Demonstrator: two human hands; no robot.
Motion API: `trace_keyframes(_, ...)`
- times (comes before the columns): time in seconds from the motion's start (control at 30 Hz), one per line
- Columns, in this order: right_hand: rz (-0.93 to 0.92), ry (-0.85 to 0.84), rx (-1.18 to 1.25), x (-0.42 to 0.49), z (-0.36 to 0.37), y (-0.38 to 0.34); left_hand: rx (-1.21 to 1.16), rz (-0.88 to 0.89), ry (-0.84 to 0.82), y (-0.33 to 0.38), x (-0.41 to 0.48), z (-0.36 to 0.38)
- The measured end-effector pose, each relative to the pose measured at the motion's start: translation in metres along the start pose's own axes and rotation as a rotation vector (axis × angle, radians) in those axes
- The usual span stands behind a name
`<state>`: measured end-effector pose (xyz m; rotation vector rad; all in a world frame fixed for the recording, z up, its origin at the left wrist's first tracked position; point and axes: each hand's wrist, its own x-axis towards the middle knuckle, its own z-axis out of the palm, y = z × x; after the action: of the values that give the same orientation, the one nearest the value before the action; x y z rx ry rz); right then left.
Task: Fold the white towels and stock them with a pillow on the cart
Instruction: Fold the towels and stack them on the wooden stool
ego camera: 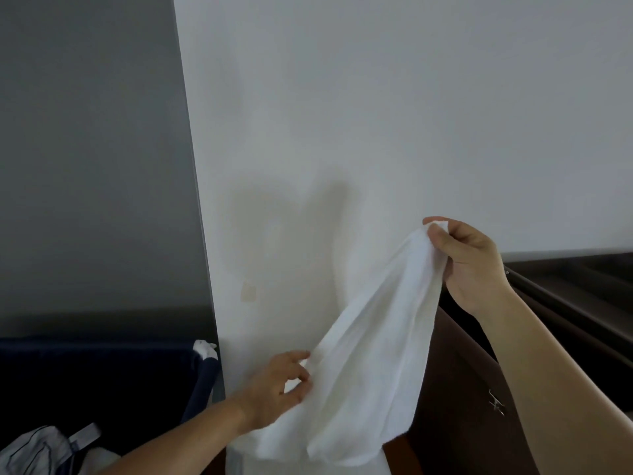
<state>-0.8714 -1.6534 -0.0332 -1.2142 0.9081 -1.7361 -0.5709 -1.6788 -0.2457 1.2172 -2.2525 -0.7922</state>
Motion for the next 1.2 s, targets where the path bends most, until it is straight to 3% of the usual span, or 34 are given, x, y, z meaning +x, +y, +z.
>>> trace_keyframes(0.13, -0.061, -0.173, -0.099, -0.004, 0.017, -0.014, 0.121, 0.073, 0.096, 0.009, 0.004, 0.014)
trace_keyframes(0.33, -0.059, -0.096, -0.087, -0.003, 0.017, -0.011, 0.310, 0.243, 0.473, 0.003, 0.000, 0.024)
trace_keyframes(0.43, -0.041, -0.035, -0.089, -0.004, 0.014, -0.008, 0.322, 0.363, 0.529, 0.010, 0.000, 0.032)
trace_keyframes(0.63, -0.041, 0.033, -0.095, 0.000, 0.013, -0.004, 0.101, 0.221, 0.462, -0.003, -0.003, 0.033)
trace_keyframes(0.77, -0.034, 0.034, -0.093, 0.001, 0.018, 0.001, 0.095, 0.211, 0.361, 0.001, -0.002, 0.035)
trace_keyframes(1.0, -0.055, 0.056, -0.130, 0.006, 0.017, 0.002, 0.061, -0.042, 0.290, 0.008, 0.004, 0.035)
trace_keyframes(1.2, -0.019, 0.105, -0.116, 0.007, 0.006, 0.009, 0.050, -0.096, 0.145, -0.007, 0.001, 0.022)
